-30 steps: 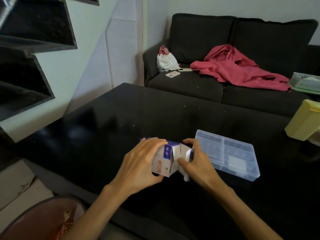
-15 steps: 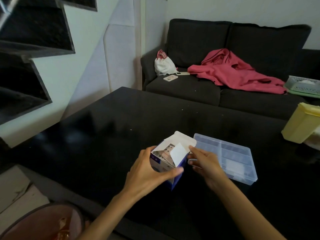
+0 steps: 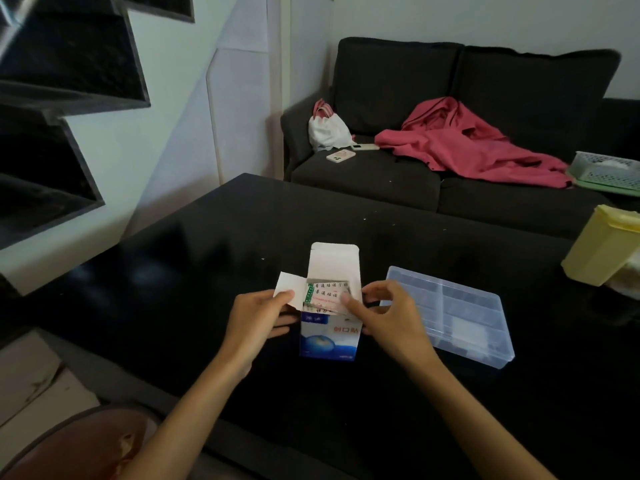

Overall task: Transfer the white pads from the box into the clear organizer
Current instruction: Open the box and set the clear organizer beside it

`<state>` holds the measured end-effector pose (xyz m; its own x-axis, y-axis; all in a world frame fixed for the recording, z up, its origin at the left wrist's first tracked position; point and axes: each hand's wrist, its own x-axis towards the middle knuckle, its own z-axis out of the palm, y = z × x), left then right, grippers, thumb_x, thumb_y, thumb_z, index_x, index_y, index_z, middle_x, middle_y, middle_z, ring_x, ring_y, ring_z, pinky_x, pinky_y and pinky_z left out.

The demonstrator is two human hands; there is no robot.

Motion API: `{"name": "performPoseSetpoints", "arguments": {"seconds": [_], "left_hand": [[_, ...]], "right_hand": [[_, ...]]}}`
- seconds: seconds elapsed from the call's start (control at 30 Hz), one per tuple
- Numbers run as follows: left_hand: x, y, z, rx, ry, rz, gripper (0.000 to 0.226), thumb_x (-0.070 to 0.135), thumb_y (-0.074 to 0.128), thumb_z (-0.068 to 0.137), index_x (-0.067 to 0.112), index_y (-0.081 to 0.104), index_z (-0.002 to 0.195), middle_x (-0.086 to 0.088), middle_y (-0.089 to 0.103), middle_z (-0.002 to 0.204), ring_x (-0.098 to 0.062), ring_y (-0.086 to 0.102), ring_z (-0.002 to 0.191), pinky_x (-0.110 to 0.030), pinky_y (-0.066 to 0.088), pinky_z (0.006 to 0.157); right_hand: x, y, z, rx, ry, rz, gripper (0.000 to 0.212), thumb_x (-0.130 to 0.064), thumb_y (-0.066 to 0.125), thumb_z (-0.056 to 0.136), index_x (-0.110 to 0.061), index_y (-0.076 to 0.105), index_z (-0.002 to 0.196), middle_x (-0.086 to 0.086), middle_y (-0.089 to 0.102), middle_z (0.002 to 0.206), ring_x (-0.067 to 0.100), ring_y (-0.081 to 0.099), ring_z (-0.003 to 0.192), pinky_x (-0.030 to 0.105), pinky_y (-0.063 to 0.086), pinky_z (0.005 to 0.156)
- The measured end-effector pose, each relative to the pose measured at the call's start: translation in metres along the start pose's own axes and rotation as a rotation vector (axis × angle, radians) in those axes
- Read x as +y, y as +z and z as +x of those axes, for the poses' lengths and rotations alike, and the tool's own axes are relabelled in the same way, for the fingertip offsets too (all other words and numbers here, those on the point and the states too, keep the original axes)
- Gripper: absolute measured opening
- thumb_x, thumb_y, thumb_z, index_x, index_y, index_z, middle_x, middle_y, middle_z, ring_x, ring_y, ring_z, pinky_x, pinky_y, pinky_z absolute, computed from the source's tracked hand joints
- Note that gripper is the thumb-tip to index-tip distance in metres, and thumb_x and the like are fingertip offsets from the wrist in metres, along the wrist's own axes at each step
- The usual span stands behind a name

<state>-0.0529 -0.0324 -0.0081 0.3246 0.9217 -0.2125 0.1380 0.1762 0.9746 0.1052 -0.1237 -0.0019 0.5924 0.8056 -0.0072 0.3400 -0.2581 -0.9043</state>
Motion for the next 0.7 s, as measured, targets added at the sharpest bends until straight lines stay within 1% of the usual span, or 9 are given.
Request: {"name": "performPoseSetpoints", "arguments": {"seconds": [0.07,0.13,0.3,0.37,0.43,0.5,0.57,0.63,0.7], "left_hand": [[0.002,0.000,-0.001,0.004,-0.027,-0.073,0.013,0.020,0.060,0.091,0.014,0.064,0.102,-0.005,0.069,0.095,-0.018,0.068,0.085,-0.030,0.055,0.074],[0.002,0.002,0.001,0.047,-0.045,-0.125,0.026,0.020,0.060,0.091,0.010,0.062,0.114,-0.009,0.068,0.107,-0.021,0.066,0.093,-0.030,0.054,0.073],[0.008,0.009,0.016,0.155,-0.085,-0.281,0.032,0.020,0.062,0.090,0.008,0.059,0.119,-0.012,0.064,0.117,-0.019,0.062,0.099,-0.029,0.053,0.072],[0.008,0.013,0.022,0.196,-0.098,-0.349,0.028,0.019,0.062,0.090,0.008,0.059,0.115,-0.012,0.063,0.118,-0.021,0.061,0.105,-0.032,0.053,0.077],[0.007,0.017,0.025,0.248,-0.103,-0.409,0.014,0.018,0.063,0.089,0.011,0.061,0.101,-0.011,0.064,0.116,-0.020,0.061,0.102,-0.032,0.052,0.075],[0.005,0.023,0.022,0.297,-0.100,-0.443,0.004,0.018,0.063,0.089,0.017,0.059,0.087,-0.009,0.066,0.112,-0.016,0.061,0.096,-0.029,0.052,0.069],[0.002,0.029,0.019,0.314,-0.093,-0.469,0.007,0.019,0.063,0.089,0.020,0.059,0.083,-0.008,0.066,0.111,-0.014,0.061,0.095,-0.027,0.051,0.066],[0.003,0.031,0.017,0.315,-0.103,-0.471,0.010,0.024,0.066,0.086,0.018,0.061,0.093,-0.006,0.064,0.115,-0.015,0.059,0.101,-0.027,0.050,0.067],[0.004,0.033,0.018,0.370,-0.071,-0.433,0.042,0.032,0.070,0.082,0.015,0.055,0.118,-0.004,0.058,0.123,-0.015,0.055,0.108,-0.030,0.050,0.075]], "right_hand": [[-0.001,-0.003,0.003,-0.003,0.114,0.251,0.019,-0.029,0.059,0.088,-0.019,0.054,0.103,0.004,0.061,0.111,0.016,0.062,0.094,0.035,0.057,0.078],[-0.001,-0.004,0.010,-0.055,0.254,0.486,0.016,-0.021,0.050,0.094,-0.014,0.056,0.108,0.009,0.061,0.114,0.018,0.061,0.097,0.033,0.056,0.077],[-0.002,0.008,0.034,-0.095,0.328,0.645,0.015,-0.020,0.049,0.096,-0.017,0.057,0.108,0.010,0.060,0.121,0.024,0.057,0.112,0.036,0.051,0.089],[-0.001,0.010,0.040,-0.136,0.306,0.615,0.016,-0.026,0.049,0.095,-0.019,0.058,0.107,0.009,0.059,0.122,0.024,0.056,0.115,0.037,0.050,0.092],[-0.002,0.006,0.043,-0.179,0.270,0.552,0.031,-0.035,0.049,0.093,-0.018,0.055,0.119,0.006,0.058,0.121,0.023,0.057,0.113,0.034,0.050,0.089],[0.001,-0.005,0.044,-0.122,0.211,0.410,0.038,-0.037,0.049,0.093,-0.017,0.052,0.125,0.006,0.058,0.119,0.020,0.059,0.108,0.029,0.051,0.083],[0.008,-0.022,0.041,0.023,0.109,0.271,0.026,-0.030,0.052,0.093,-0.019,0.056,0.116,0.005,0.061,0.115,0.017,0.061,0.101,0.025,0.051,0.078],[0.020,-0.042,0.038,0.166,-0.018,0.075,0.016,-0.024,0.054,0.092,-0.024,0.058,0.107,0.002,0.062,0.111,0.014,0.059,0.102,0.023,0.049,0.079],[0.038,-0.062,0.034,0.266,-0.079,-0.226,0.023,-0.024,0.053,0.093,-0.023,0.056,0.115,0.001,0.059,0.116,0.015,0.055,0.110,0.027,0.046,0.085]]}}
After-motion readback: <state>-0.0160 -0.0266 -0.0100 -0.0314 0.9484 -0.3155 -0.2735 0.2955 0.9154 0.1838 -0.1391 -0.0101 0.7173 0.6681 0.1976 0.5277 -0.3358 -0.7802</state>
